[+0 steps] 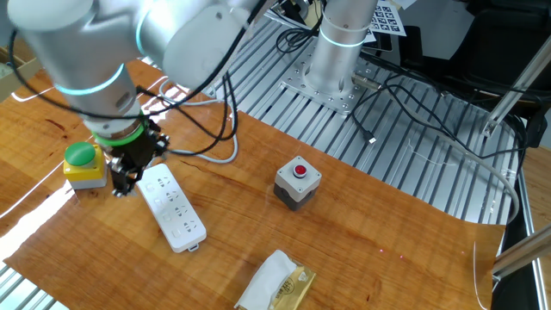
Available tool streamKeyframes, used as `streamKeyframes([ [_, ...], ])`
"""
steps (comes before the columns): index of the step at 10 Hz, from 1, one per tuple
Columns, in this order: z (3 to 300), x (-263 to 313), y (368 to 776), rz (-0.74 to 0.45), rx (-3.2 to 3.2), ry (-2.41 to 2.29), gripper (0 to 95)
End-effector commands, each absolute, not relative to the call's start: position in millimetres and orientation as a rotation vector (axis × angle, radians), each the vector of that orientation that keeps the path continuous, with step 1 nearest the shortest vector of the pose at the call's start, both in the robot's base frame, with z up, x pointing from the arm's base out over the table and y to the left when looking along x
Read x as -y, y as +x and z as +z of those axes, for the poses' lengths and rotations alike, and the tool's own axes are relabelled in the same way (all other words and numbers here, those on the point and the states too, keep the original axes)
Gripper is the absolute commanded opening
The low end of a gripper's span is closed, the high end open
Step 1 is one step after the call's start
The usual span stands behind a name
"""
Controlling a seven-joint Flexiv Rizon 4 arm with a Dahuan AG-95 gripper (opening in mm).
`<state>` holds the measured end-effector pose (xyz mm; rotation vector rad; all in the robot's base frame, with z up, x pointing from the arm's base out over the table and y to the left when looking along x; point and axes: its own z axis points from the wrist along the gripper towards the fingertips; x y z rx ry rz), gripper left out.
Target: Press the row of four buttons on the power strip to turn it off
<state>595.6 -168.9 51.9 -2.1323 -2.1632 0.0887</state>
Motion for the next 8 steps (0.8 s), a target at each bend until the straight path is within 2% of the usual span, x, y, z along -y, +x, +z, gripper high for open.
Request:
streamKeyframes([
  [1,55,170,590,0.071,2.115,-2.166,95.0],
  [8,37,171,550,-0.031,2.08,-2.27,95.0],
])
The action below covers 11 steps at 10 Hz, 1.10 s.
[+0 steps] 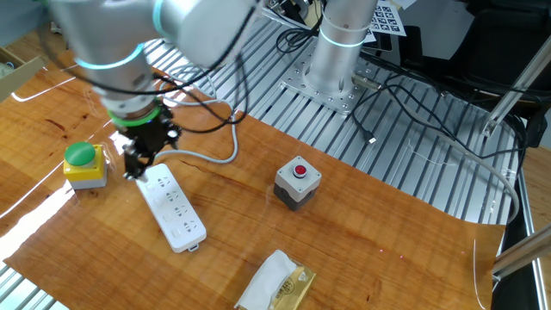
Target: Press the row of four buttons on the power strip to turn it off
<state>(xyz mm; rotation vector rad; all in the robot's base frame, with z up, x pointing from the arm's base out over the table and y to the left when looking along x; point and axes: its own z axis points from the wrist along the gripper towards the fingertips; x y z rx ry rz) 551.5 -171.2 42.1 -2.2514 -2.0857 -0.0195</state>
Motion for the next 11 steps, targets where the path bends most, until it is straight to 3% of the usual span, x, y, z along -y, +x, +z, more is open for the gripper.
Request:
streamKeyframes([
  [1,35.7,169.6,547.1,-0.046,2.064,-2.284,95.0],
  [5,33.8,168.6,544.6,-0.124,1.929,-2.397,95.0],
  [11,30.6,162.3,544.2,-0.152,1.834,-2.485,95.0],
])
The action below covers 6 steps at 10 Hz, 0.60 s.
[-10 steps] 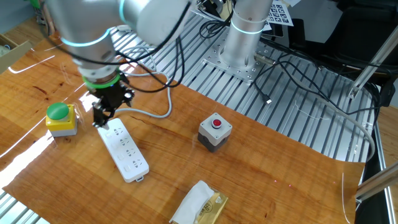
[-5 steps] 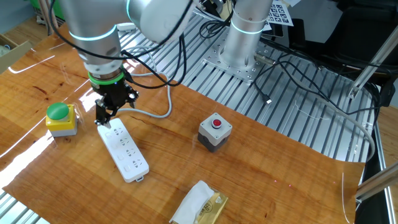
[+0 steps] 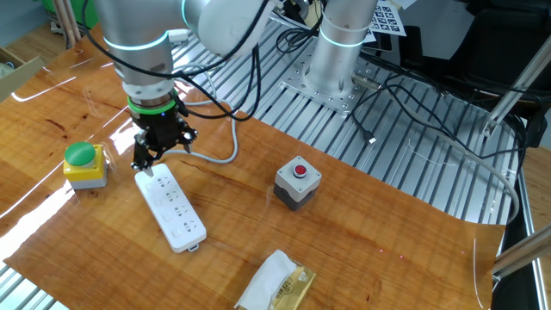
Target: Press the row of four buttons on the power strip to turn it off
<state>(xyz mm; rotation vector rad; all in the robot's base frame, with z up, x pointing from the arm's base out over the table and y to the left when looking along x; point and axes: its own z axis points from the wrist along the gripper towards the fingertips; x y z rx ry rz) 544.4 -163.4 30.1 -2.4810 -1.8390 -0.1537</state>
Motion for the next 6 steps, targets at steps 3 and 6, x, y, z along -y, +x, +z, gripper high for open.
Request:
streamKeyframes([
  [3,28.4,156.3,545.0,-0.142,1.819,-2.497,95.0],
  [6,24.0,156.2,546.3,-0.133,1.802,-2.518,95.0],
])
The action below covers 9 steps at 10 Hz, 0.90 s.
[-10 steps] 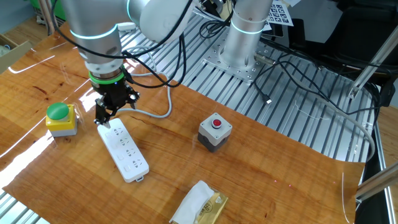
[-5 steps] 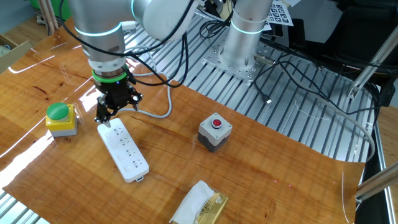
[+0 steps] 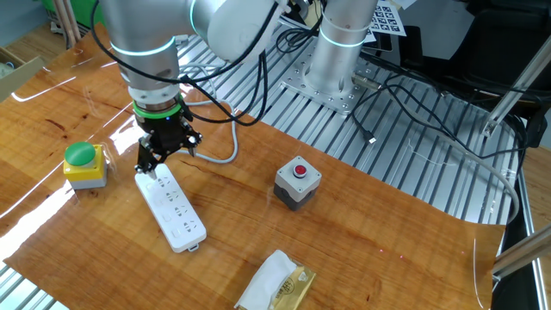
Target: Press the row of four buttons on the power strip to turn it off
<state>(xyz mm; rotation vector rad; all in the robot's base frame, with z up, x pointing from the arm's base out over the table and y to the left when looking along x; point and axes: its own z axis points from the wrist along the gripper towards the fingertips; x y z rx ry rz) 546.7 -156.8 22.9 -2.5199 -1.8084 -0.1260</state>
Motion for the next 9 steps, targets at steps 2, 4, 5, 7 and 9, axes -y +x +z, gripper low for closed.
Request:
streamKeyframes([
  [2,22.9,156.5,547.4,-0.12,1.795,-2.537,95.0],
  [4,23.9,156.8,548.7,-0.112,1.799,-2.543,95.0],
  [5,24.6,156.7,549.7,-0.109,1.784,-2.555,95.0],
  [7,25.0,156.0,550.1,-0.111,1.768,-2.567,95.0],
  [9,23.8,155.8,550.8,-0.114,1.751,-2.577,76.0],
])
